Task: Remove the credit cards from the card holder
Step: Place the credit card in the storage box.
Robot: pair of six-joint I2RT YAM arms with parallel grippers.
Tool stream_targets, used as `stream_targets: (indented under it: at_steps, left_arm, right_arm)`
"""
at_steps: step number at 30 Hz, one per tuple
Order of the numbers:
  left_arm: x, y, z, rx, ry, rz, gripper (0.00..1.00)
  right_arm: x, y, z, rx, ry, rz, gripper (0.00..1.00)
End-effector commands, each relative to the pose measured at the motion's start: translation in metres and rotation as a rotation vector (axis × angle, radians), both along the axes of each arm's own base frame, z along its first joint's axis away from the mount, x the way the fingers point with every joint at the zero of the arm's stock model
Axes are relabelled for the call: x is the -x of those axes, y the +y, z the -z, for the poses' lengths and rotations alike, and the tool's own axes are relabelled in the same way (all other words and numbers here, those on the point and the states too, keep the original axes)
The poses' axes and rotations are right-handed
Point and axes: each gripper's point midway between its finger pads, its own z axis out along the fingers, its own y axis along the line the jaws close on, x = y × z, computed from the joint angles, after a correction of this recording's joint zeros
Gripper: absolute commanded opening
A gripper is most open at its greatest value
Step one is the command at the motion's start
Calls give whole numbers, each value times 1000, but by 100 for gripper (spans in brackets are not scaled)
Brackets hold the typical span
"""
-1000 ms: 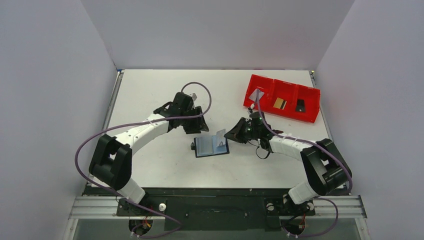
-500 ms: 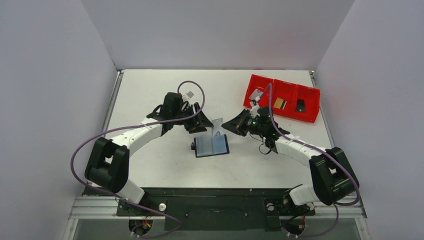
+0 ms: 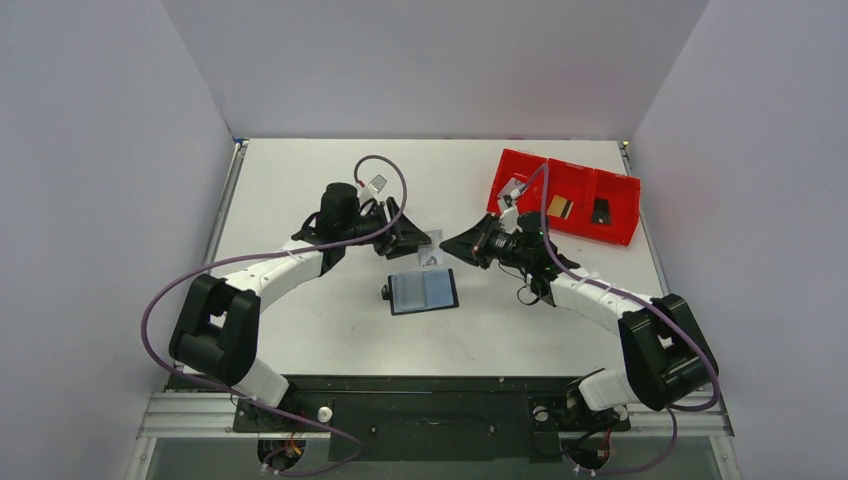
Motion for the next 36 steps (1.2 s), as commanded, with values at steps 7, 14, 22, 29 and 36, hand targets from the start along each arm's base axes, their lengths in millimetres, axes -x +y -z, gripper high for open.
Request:
stream_targets:
  at_steps: [7,14,22,29,36]
  left_arm:
    - [-5,-6,-19,79,-46,12,4]
    - [-9,-6,-29,139,-45,-32,0]
    - [-14,-8,-44,273,-34,-82,0]
    - [-19,-9,-52,342,-24,-104,0]
    - [-19,-9,-47,334,-12,-105,0]
  right_arm:
    - [0,4,-23,-49,-80,-29,1]
    - [1,6,-30,-67,-105,-32,49]
    - [7,19,-38,-138,-107,-56,43]
    - [9,22,-37,-164,-102,-60,32]
    - [9,19,-37,-157,-100,-48,11]
